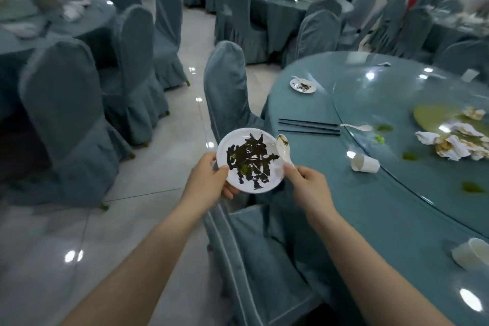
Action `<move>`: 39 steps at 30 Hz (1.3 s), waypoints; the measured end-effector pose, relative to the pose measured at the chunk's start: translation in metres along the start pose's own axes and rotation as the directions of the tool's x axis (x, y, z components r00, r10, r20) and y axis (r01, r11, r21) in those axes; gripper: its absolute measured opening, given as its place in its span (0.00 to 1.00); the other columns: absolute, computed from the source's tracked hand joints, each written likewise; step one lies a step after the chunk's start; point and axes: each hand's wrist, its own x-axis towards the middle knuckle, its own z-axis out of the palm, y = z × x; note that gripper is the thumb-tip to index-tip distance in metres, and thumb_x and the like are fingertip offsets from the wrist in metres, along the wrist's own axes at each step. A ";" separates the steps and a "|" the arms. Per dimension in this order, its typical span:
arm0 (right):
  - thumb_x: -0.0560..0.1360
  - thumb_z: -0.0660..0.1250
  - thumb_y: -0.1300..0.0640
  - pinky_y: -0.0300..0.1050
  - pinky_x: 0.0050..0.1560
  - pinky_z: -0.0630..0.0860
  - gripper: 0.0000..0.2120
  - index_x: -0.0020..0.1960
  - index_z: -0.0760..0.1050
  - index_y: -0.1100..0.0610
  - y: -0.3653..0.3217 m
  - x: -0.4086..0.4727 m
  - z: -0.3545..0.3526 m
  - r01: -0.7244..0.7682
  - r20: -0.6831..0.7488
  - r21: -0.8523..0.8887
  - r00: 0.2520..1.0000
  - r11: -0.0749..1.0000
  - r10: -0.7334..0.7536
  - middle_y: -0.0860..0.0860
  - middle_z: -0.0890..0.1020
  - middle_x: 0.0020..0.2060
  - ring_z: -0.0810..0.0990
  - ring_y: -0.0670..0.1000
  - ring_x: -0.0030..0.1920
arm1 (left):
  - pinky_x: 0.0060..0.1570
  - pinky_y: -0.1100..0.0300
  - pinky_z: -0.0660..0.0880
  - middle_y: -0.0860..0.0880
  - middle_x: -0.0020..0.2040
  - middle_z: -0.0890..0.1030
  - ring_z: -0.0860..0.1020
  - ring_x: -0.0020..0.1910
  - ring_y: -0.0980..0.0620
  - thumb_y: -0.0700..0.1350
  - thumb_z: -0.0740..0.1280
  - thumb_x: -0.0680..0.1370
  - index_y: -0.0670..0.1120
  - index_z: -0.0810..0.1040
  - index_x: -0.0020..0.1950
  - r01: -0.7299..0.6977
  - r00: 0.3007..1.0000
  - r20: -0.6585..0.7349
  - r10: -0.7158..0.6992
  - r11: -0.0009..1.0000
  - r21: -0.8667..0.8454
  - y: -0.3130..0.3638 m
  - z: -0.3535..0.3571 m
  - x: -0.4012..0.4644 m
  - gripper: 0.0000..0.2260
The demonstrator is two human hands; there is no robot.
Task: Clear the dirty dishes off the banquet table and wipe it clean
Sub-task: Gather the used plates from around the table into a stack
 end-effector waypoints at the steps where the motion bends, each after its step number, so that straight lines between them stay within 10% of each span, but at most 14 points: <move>1: 0.75 0.64 0.43 0.40 0.27 0.59 0.21 0.33 0.71 0.60 -0.010 -0.011 0.016 0.013 0.018 0.010 1.000 1.000 -0.013 0.49 0.66 0.26 0.61 0.48 0.28 | 0.21 0.68 0.70 0.48 0.28 0.82 0.79 0.24 0.54 0.38 0.57 0.80 0.49 0.68 0.59 -0.004 1.000 -0.021 0.004 1.000 -0.011 -0.002 -0.022 -0.009 0.10; 19: 0.78 0.60 0.61 0.40 0.36 0.71 0.09 0.50 0.79 0.58 -0.112 -0.009 0.242 -0.069 0.336 0.098 0.941 0.993 0.033 0.51 0.84 0.35 0.75 0.46 0.34 | 0.29 0.58 0.72 0.41 0.30 0.82 0.78 0.23 0.51 0.38 0.58 0.80 0.47 0.69 0.65 0.086 0.905 -0.402 -0.137 0.986 -0.143 -0.054 -0.291 -0.027 0.14; 32: 0.76 0.62 0.64 0.45 0.48 0.79 0.07 0.49 0.79 0.58 -0.154 0.219 0.356 -0.115 0.347 0.086 0.935 0.990 0.078 0.52 0.85 0.40 0.82 0.53 0.44 | 0.32 0.57 0.73 0.42 0.31 0.83 0.78 0.24 0.52 0.39 0.59 0.80 0.50 0.69 0.64 0.118 0.922 -0.364 -0.134 0.991 -0.067 -0.030 -0.371 0.223 0.14; 39: 0.75 0.66 0.63 0.33 0.31 0.76 0.05 0.46 0.80 0.58 -0.180 0.330 0.366 -0.115 0.246 0.061 0.964 0.991 0.097 0.54 0.84 0.41 0.83 0.49 0.38 | 0.26 0.63 0.72 0.42 0.30 0.83 0.77 0.23 0.52 0.39 0.59 0.80 0.51 0.72 0.60 0.099 0.954 -0.274 -0.123 0.990 -0.102 -0.009 -0.381 0.365 0.12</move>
